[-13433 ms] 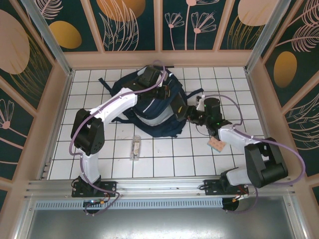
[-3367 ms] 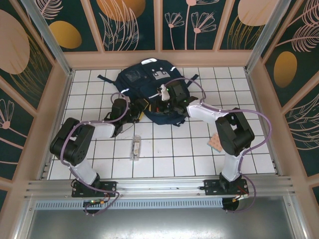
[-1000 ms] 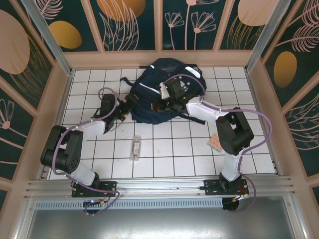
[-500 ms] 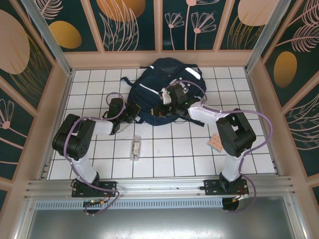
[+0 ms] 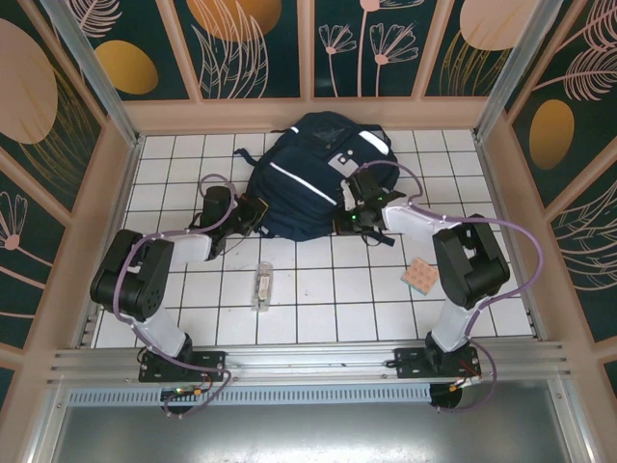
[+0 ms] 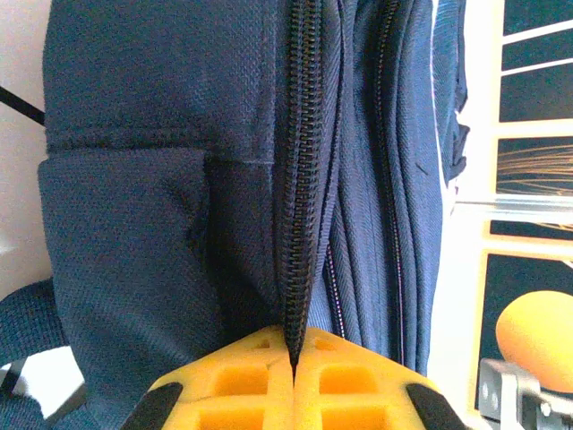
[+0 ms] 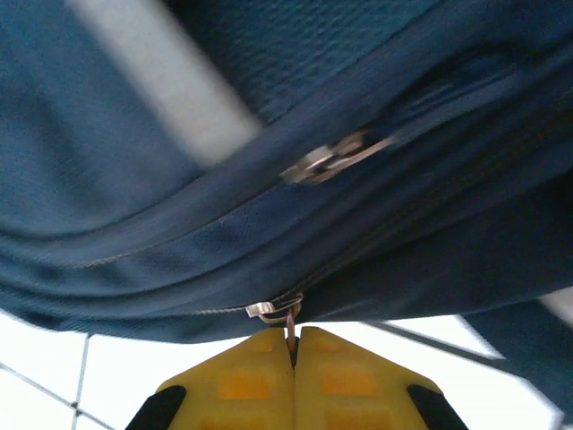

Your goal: Pack books, pencil case, and school supplies into a backpack

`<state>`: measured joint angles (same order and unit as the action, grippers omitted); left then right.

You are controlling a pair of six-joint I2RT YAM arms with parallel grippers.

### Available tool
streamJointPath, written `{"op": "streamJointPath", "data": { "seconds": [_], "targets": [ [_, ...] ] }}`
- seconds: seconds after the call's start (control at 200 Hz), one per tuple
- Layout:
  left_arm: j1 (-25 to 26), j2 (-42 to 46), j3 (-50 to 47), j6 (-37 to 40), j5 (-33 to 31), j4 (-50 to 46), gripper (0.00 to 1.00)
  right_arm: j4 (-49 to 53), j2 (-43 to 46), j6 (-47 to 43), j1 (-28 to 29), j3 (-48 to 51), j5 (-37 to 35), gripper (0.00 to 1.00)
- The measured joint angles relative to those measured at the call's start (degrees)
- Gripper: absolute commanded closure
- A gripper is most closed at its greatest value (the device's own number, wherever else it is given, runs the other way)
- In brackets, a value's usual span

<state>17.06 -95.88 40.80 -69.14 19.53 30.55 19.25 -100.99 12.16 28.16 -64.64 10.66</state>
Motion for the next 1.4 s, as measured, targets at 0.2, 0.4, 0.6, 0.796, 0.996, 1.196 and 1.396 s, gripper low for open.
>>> {"op": "streamJointPath", "data": {
  "seconds": [0.2, 0.4, 0.6, 0.796, 0.996, 1.196, 1.396],
  "targets": [
    [-0.9, 3.1, -0.4, 2.5, -0.1, -3.6, 1.00, 2.9, -3.1, -3.2, -2.1, -6.8, -14.8, 1.00],
    [-1.5, 5.3, -1.6, 4.0, -0.2, -5.7, 1.00, 5.5, -8.7, -5.7, -2.2, -13.0, -23.8, 1.00],
    [-2.4, 5.9, -1.9, 5.4, -0.5, -7.3, 1.00, 5.7, -8.9, -6.1, -1.8, -13.2, -21.9, 0.82],
    [-4.9, 6.9, -0.2, 9.6, -5.3, -13.2, 0.28, 7.2, -2.5, -4.9, -3.5, -9.0, -17.0, 0.53],
    [-5.4, 11.7, 3.8, 14.6, -11.6, -18.9, 0.01, 7.1, 3.0, -1.6, -3.9, -9.1, -8.9, 0.50],
    [-5.4, 15.2, 4.5, 16.5, -13.6, -19.3, 0.01, 2.6, -0.9, 1.4, -2.7, -12.6, -2.7, 0.50],
    [-5.4, 15.1, 3.8, 16.2, -13.2, -18.6, 0.01, -1.6, -9.6, 3.4, -2.3, -17.9, -0.5, 0.50]
  ]
}}
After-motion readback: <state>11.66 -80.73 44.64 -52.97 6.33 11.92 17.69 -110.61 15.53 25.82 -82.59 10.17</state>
